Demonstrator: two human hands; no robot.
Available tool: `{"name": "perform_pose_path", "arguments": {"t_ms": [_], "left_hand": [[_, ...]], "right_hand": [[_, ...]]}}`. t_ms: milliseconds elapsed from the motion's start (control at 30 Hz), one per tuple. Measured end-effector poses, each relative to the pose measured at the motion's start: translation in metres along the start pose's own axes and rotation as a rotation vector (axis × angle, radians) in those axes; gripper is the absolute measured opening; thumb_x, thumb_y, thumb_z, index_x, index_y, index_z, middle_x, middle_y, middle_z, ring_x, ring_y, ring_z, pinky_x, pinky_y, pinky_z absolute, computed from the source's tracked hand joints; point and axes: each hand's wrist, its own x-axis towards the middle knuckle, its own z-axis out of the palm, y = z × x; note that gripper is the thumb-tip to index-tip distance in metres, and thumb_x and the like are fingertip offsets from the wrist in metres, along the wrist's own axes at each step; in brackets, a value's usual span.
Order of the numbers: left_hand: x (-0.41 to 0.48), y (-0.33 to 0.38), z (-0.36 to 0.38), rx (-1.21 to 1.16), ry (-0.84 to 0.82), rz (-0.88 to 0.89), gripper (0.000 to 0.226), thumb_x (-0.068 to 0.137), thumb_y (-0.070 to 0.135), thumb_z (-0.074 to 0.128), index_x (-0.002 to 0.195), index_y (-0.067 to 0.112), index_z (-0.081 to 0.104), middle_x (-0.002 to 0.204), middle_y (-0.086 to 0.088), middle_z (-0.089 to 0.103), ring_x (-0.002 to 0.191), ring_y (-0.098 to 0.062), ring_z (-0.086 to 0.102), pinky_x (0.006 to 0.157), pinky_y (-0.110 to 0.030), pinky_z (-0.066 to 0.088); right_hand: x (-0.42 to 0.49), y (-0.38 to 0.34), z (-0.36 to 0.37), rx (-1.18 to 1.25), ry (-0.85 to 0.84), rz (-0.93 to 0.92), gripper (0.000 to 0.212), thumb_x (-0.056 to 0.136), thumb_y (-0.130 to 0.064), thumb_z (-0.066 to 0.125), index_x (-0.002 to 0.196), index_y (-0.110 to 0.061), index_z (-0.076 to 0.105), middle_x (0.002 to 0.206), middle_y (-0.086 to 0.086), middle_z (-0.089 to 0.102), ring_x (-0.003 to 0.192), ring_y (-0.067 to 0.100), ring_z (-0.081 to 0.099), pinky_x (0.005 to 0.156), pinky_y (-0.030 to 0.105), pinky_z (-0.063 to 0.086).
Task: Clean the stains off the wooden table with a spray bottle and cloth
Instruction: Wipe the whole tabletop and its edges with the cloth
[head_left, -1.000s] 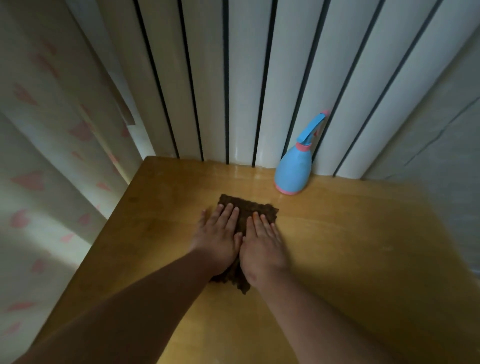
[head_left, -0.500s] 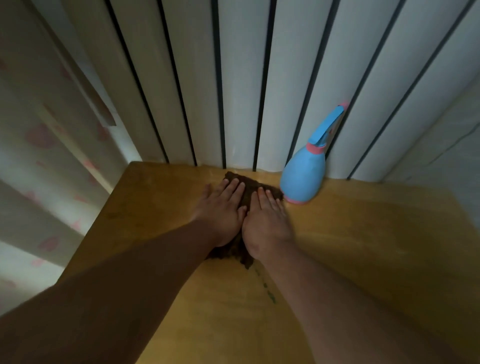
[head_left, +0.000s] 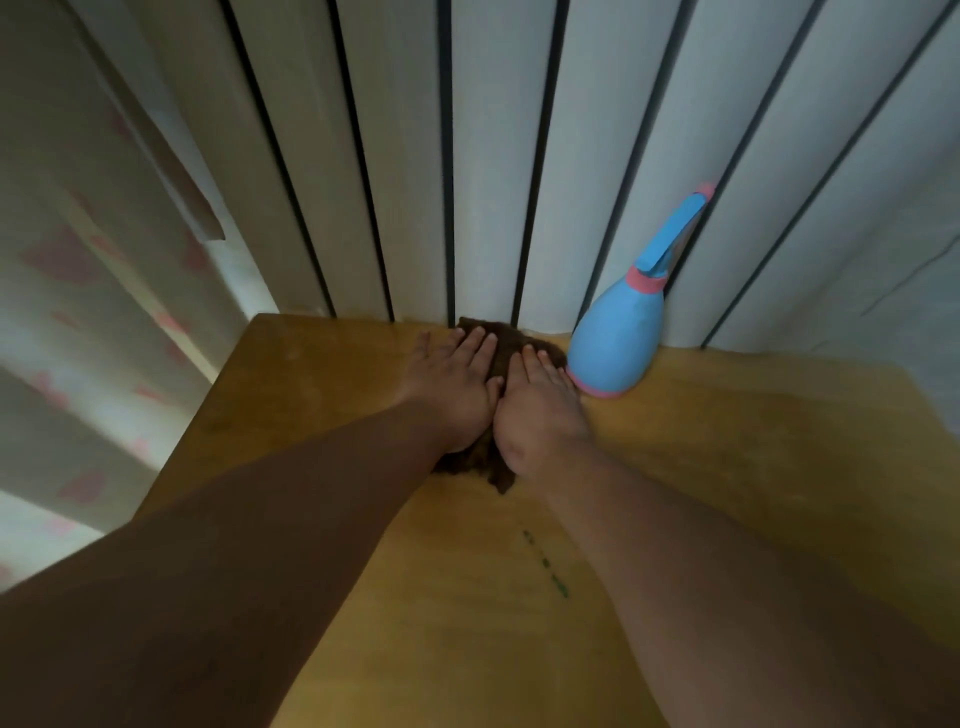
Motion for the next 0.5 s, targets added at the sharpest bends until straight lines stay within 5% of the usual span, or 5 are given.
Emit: {"name": "perform_pose_path", "arguments": {"t_ms": [267,500], "left_hand": [[-0.047,0.010,0.006,-0.031,-0.021,-0.005,0.063,0.103,0.047,0.009,0.158,0.017,0.001,0.166,-0.002,0.000,0.152,-0.020,-0.003,0.122,-0.048,-0.002],[-0.111,0.024,0.013,-0.065,-0.029,-0.018,0.063,0.103,0.047,0.009,0.157,0.018,-0.002,0.166,-0.002,-0.003,0.152,-0.019,-0.007,0.122,-0.046,-0.005]], "right_hand": [[-0.052,-0.004,0.007,-0.048,0.004,-0.026,0.058,0.103,-0.027,0.027,0.153,-0.007,0.008,0.162,0.009,0.005,0.149,0.022,0.003,0.122,0.038,0.003],[-0.113,-0.010,0.015,-0.030,-0.012,-0.022,0.056,0.104,-0.034,0.014,0.154,-0.011,0.008,0.162,0.005,0.005,0.149,0.018,0.000,0.122,0.038,0.001]]}}
